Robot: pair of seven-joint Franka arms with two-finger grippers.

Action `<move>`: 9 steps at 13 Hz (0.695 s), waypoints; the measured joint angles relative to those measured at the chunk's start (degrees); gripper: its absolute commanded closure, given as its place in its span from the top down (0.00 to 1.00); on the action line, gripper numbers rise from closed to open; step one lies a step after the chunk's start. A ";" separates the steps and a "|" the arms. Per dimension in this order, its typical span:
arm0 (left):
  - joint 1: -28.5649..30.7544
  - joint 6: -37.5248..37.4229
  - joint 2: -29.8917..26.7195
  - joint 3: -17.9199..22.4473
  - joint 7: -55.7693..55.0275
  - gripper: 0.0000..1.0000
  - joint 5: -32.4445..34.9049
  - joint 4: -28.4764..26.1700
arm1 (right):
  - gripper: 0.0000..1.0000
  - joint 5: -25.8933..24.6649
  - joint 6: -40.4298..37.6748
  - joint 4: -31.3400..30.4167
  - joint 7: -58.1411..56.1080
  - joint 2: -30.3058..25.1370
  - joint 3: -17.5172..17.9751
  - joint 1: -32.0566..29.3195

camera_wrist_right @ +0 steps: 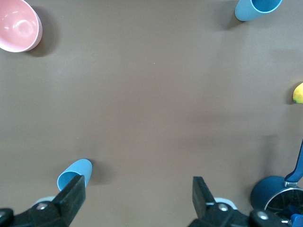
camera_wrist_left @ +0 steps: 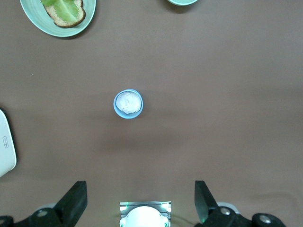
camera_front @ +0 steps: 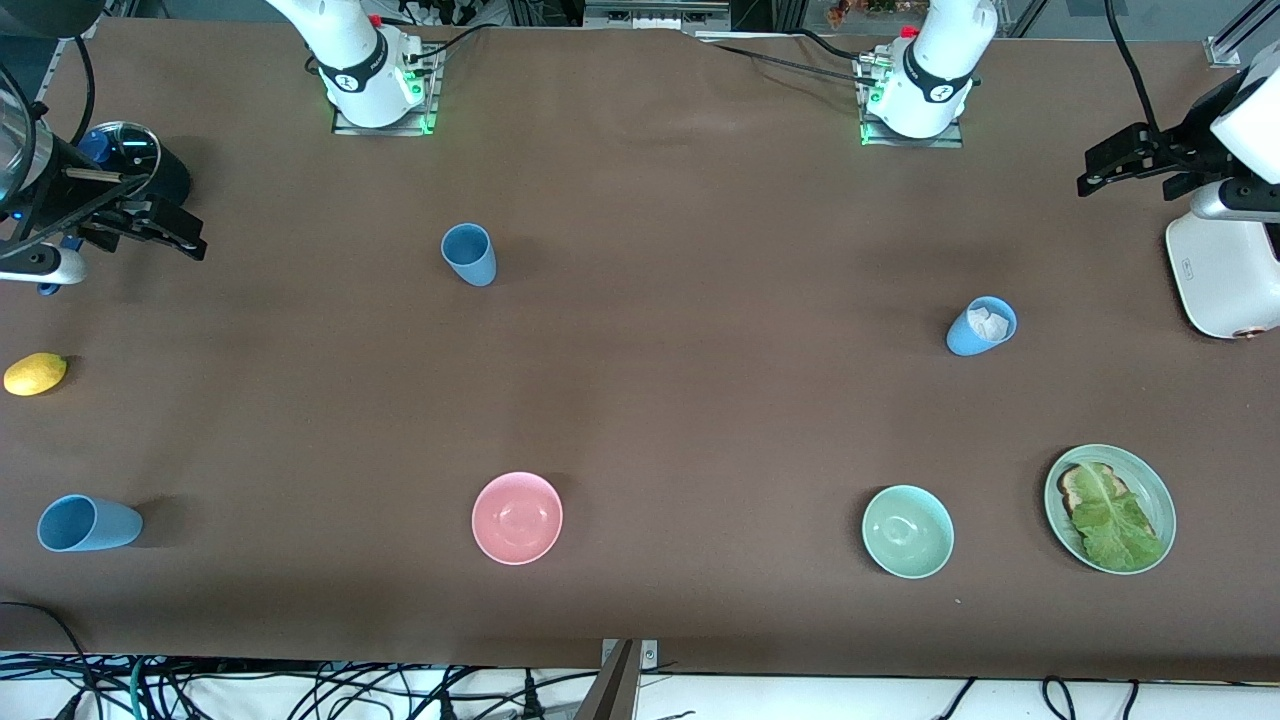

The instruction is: Stack blue cups with both arms

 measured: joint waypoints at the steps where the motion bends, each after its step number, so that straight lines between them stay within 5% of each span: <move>1: 0.00 0.01 0.16 -0.03 0.00 1.00 0.00 0.00 | 1.00 0.00 0.00 0.00 0.00 0.00 0.00 0.00; 9: 0.00 0.65 0.58 -0.06 0.22 1.00 0.00 0.00 | 1.00 0.00 0.00 0.00 0.00 0.00 0.00 0.00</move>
